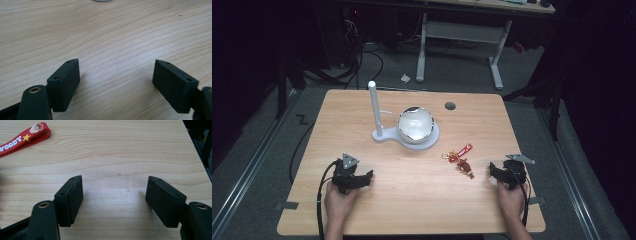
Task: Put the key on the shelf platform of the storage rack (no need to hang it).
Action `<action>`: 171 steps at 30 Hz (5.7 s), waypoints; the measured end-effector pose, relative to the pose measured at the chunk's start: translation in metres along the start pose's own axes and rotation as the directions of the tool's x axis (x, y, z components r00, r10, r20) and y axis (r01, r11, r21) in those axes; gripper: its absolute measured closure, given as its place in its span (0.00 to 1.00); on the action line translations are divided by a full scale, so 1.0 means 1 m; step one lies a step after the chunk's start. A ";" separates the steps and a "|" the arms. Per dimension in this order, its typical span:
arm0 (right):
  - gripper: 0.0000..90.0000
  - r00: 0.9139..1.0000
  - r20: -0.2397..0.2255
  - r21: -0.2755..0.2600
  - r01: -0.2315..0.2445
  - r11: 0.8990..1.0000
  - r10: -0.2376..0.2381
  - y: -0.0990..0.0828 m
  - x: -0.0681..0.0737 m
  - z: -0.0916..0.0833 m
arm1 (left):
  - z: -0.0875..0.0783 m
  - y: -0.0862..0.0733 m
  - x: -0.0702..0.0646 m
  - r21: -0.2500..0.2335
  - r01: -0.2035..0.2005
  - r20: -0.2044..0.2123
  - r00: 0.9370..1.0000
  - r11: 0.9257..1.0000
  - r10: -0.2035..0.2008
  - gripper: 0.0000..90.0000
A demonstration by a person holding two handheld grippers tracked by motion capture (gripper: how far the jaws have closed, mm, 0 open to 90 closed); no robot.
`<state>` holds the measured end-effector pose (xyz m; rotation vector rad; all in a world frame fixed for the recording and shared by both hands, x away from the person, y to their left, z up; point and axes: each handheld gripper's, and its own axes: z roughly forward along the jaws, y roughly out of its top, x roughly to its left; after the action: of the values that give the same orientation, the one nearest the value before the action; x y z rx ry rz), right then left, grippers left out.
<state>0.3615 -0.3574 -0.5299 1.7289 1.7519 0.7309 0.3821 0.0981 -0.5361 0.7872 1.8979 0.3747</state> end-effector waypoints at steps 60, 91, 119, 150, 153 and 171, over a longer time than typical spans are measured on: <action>0.40 0.973 -0.226 -0.039 0.039 0.998 -0.047 -0.003 0.017 -0.040 | 0.000 0.001 -0.001 -0.003 0.020 -0.011 1.000 1.000 -0.020 0.26; 0.50 0.895 -0.359 -0.041 0.269 0.962 -0.265 0.019 0.070 -0.030 | 0.001 0.001 0.000 -0.004 -0.001 -0.001 1.000 1.000 0.001 0.26; 0.44 0.888 -0.352 0.029 0.326 0.945 -0.295 0.022 0.082 0.007 | 0.001 0.001 0.000 -0.004 0.004 -0.004 1.000 1.000 -0.004 0.25; 0.61 0.892 -0.377 -0.037 0.254 0.967 -0.249 0.029 0.070 -0.018 | 0.001 0.001 0.000 -0.003 0.012 -0.007 1.000 1.000 -0.012 0.25; 0.61 0.892 -0.387 -0.039 0.236 0.971 -0.233 0.031 0.066 -0.021 | 0.001 0.001 0.000 -0.004 0.006 -0.004 1.000 1.000 -0.006 0.25; 0.61 0.876 -0.416 -0.106 0.218 0.970 -0.243 0.050 0.061 -0.048 | 0.001 0.001 0.000 -0.004 0.015 -0.008 1.000 1.000 -0.015 0.25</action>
<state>0.3612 -0.2947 -0.4615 1.3547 2.1582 1.1014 0.3834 0.0987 -0.5355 0.7700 1.9093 0.3728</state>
